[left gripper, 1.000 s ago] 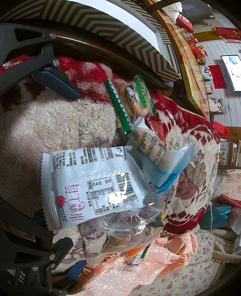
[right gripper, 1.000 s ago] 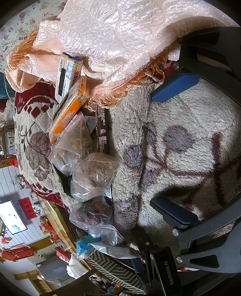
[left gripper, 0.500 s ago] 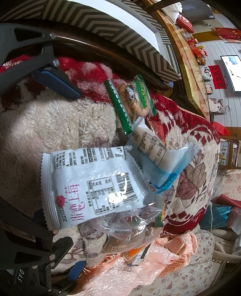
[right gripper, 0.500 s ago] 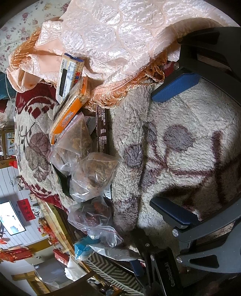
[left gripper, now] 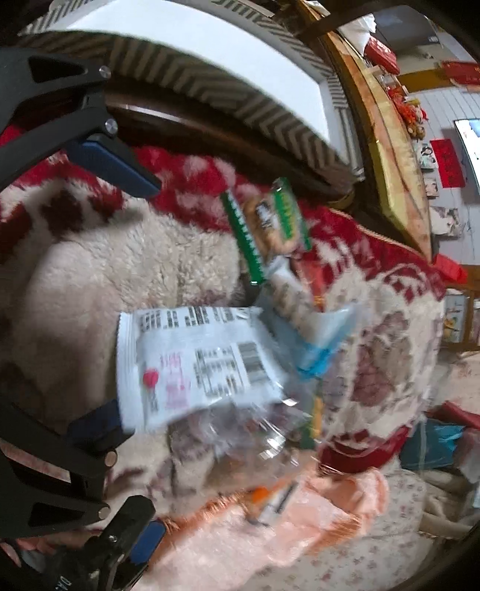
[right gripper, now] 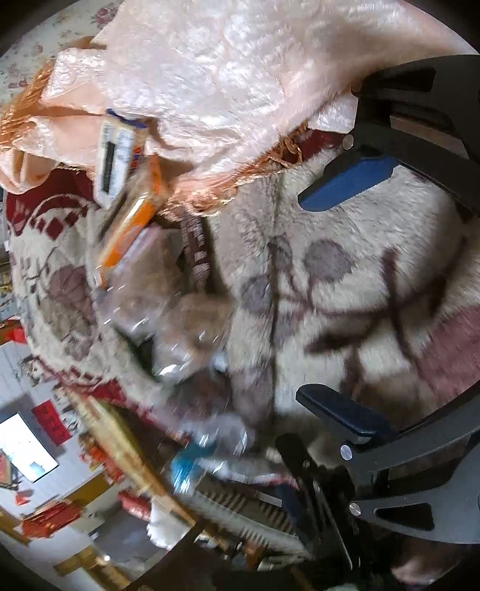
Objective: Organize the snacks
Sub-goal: 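Grasp the white barcode packet with the left tool while the right tool approaches the pile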
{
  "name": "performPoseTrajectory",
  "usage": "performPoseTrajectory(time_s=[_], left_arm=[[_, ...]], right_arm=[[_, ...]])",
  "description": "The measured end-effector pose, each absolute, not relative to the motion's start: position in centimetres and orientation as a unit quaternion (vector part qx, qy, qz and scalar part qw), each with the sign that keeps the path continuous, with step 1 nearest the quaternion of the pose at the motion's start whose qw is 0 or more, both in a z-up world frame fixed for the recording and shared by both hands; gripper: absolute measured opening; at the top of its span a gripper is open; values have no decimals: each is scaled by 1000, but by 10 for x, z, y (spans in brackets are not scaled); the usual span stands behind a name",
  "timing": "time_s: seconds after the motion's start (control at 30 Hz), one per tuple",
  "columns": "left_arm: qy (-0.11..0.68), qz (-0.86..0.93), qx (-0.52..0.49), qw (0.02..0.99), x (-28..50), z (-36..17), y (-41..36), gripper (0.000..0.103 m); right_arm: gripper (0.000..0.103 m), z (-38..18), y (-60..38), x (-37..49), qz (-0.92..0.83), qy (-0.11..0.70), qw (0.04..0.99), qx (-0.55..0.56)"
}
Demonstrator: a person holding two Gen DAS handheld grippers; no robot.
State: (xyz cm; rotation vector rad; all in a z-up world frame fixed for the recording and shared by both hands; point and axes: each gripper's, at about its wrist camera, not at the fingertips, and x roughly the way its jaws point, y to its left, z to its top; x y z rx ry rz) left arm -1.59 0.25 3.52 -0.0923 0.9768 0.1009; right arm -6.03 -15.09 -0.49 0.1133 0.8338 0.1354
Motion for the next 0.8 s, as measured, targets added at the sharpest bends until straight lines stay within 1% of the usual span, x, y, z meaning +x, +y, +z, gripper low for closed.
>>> performPoseTrajectory(time_s=[0.1,0.17,0.23,0.33,0.57,0.8], left_arm=[[435,50,-44,898,-29,58,3,103],[426,46,-51,902,-33,70,5,103],[431,30,-88,898,-30,80,12,103],[424,28,-100,900,-30,90,17,103],[426,29,-86,900,-29,88,14,103],[443,12,-102,891,-25,74,23,103]], right_arm=[[95,17,-144,-72,70,377,923,25],[95,32,-141,-78,77,358,930,13],[95,47,-140,-84,81,341,937,10],[95,63,-138,-89,85,331,940,3],[95,69,-131,-93,101,323,941,-15],[95,52,-130,-84,112,347,931,-29]])
